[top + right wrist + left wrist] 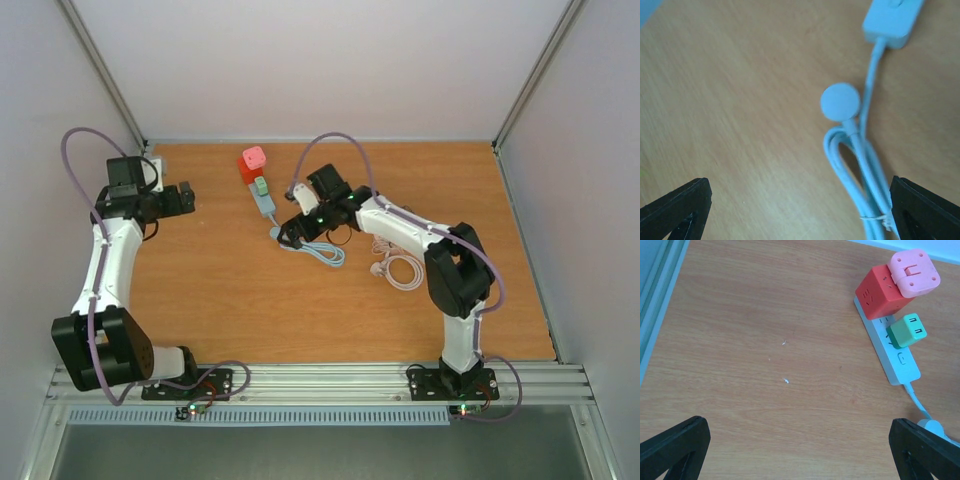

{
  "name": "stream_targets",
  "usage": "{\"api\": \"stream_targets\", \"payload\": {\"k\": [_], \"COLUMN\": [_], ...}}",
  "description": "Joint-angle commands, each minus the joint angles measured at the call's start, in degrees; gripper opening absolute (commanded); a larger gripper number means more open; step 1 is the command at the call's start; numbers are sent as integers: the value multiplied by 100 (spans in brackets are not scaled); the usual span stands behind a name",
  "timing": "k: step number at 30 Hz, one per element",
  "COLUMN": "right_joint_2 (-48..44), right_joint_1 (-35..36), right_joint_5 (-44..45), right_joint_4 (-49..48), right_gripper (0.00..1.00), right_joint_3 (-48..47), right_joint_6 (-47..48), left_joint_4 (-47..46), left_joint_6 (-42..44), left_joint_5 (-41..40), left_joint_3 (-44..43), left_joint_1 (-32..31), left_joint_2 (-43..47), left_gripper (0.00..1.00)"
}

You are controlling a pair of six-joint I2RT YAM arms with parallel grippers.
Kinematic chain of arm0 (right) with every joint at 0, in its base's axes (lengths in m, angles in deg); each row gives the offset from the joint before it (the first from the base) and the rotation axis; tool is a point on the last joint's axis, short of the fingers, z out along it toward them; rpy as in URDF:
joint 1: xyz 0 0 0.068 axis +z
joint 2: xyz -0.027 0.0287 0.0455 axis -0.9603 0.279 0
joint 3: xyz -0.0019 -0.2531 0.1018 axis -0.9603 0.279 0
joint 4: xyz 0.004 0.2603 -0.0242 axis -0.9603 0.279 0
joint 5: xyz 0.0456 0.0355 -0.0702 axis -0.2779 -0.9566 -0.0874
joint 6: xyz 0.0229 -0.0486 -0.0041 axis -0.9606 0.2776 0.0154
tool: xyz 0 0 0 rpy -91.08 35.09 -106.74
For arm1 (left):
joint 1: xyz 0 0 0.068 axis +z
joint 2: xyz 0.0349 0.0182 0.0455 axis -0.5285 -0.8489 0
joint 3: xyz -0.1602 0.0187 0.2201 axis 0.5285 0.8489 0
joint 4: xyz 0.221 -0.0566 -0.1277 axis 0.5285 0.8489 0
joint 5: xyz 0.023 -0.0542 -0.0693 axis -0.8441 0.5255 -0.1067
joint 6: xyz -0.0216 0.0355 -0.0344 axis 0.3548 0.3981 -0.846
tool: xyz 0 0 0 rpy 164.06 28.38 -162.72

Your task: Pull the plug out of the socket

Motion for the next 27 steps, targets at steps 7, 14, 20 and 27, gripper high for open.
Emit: {"api": "stream_targets", "payload": {"k": [7, 14, 20, 27], "right_joint_2": [997, 1670, 1940, 1975], "right_joint_1": [432, 442, 450, 474], "right_joint_5": [760, 1211, 1194, 1067], "right_joint_4": [307, 384, 528, 655], "right_gripper": [94, 76, 59, 46], "right_joint_3": [-624, -1275, -1464, -1350], "right_joint_6": [437, 556, 582, 508], "left_joint_4": [53, 141, 174, 206], "left_joint_6": [282, 394, 468, 498], "left_joint_5": [524, 758, 848, 877], "left_joint_3": [41, -56, -63, -72], "left_joint_1": [137, 139, 141, 143], "left_joint_2": [229, 231, 264, 271], "left_gripper": [100, 100, 100, 100]}}
